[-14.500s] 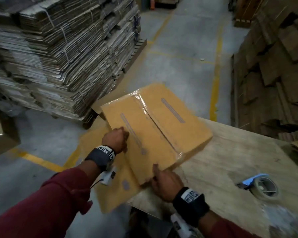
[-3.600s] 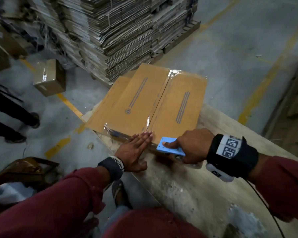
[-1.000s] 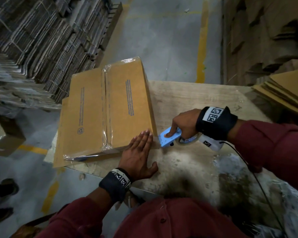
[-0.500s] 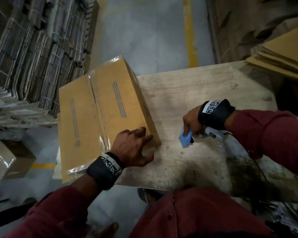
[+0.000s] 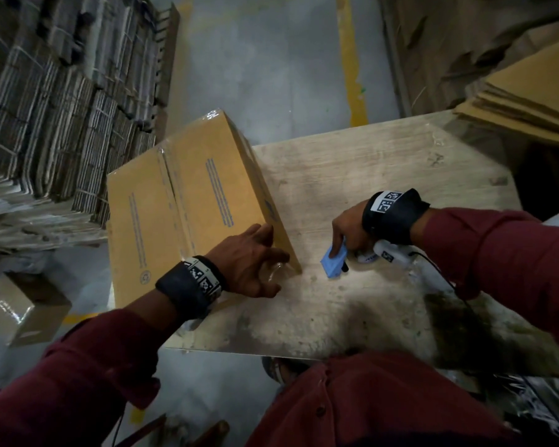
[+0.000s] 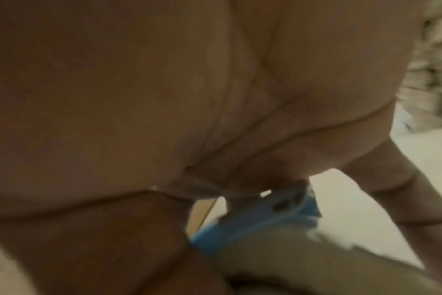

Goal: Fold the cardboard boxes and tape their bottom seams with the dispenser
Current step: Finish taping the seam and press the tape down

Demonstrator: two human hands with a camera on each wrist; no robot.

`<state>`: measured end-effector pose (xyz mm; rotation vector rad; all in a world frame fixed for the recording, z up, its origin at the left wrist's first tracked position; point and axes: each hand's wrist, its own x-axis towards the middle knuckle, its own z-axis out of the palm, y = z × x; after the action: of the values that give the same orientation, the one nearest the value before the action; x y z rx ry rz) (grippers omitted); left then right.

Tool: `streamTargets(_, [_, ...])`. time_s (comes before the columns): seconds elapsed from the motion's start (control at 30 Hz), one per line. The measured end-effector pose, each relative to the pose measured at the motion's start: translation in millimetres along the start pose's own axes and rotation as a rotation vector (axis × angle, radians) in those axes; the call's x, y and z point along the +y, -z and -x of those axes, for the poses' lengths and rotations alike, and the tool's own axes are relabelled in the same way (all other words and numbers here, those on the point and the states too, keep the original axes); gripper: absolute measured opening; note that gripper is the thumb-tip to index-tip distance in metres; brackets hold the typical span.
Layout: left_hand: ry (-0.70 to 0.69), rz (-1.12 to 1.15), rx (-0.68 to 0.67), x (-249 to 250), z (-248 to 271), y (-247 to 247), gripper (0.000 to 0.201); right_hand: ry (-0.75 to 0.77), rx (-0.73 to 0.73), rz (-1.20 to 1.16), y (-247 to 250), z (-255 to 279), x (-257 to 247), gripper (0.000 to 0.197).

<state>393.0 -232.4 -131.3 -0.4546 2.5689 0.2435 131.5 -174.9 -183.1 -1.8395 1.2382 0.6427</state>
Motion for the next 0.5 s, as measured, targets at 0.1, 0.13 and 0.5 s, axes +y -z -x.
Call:
streamTargets(0.1, [0.020, -0.047, -0.055, 3, -6, 2, 0.074, 0.004, 0.021, -0.053, -4, -9, 2, 0.043])
streamTargets(0.13, [0.029, -0.062, -0.071, 3, -8, 3, 0.076, -0.003, 0.028, -0.071, -3, -11, 3, 0.044])
streamTargets(0.5, [0.024, 0.190, -0.097, -1, -2, 15, 0.085, -0.113, 0.327, -0.204, -8, -18, 1, 0.046])
